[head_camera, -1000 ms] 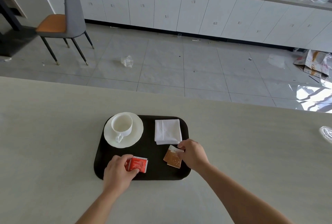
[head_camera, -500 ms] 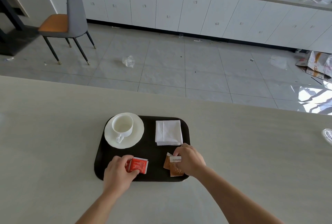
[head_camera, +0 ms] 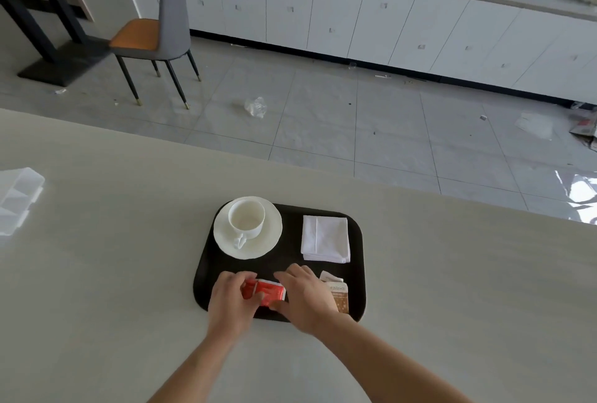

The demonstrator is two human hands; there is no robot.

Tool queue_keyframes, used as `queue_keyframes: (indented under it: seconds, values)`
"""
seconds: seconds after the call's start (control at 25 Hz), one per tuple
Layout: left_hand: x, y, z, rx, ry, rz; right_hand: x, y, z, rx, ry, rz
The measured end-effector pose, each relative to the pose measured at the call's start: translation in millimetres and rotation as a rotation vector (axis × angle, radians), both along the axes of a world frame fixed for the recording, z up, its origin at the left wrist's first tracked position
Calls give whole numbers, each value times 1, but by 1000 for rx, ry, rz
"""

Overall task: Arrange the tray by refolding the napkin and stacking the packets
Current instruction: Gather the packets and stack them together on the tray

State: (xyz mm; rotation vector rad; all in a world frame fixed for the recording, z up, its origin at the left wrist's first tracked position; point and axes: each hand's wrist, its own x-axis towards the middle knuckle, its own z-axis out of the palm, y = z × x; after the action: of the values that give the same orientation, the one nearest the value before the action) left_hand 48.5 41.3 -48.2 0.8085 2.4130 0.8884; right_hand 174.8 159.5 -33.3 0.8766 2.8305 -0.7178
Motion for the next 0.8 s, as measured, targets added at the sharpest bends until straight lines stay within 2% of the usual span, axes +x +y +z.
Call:
queue_keyframes:
  seconds: [0.12,0.32,0.4,0.52,0.64,0.8]
  values:
    - [-8,-13,-6,-28,91,-51,-6,-5,-7,59,-35,3]
    - [-13,-7,-2,-195,203,-257,2,1,-2,-49,101,-190]
    - [-14,-1,2,-239,204,-284,5,5,3,-31,160,-273]
    - [-15,4,0,-283,231,-331,10,3,5,80,186,-181]
    - [-17,5,0,-278,298,-388,14,-7,0,-34,69,-76]
    - [-22,8,6,-327,335,-425,26,-6,-3,-107,101,-187]
